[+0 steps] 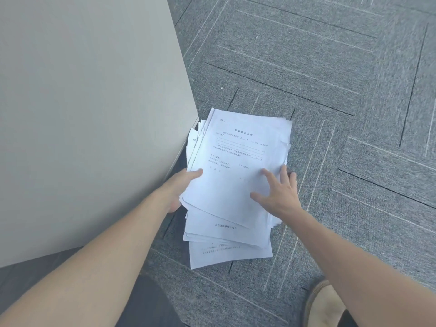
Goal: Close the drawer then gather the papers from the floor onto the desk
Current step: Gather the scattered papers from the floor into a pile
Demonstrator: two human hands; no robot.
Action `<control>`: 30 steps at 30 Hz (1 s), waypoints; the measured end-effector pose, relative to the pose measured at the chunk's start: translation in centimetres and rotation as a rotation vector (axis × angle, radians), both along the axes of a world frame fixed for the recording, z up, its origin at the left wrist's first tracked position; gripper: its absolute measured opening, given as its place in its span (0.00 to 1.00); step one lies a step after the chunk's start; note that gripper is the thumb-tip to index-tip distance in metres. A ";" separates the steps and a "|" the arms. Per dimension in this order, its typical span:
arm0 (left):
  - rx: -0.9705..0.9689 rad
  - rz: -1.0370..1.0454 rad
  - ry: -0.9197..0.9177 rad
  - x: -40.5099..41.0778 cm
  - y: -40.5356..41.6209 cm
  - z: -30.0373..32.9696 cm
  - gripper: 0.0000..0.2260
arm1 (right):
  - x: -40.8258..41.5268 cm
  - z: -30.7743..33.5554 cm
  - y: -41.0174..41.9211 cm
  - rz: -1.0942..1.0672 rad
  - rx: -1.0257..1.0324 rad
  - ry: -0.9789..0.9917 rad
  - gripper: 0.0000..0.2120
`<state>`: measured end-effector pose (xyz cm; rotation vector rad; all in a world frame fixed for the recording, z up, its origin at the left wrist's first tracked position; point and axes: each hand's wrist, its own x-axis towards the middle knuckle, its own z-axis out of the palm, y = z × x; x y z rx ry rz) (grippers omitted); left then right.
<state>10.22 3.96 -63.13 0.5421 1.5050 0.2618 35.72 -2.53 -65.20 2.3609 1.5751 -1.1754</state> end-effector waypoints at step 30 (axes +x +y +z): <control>0.015 -0.031 0.063 4.1 -1.5 -0.1 0.17 | -1.2 0.8 -0.5 -0.120 -0.006 0.059 0.41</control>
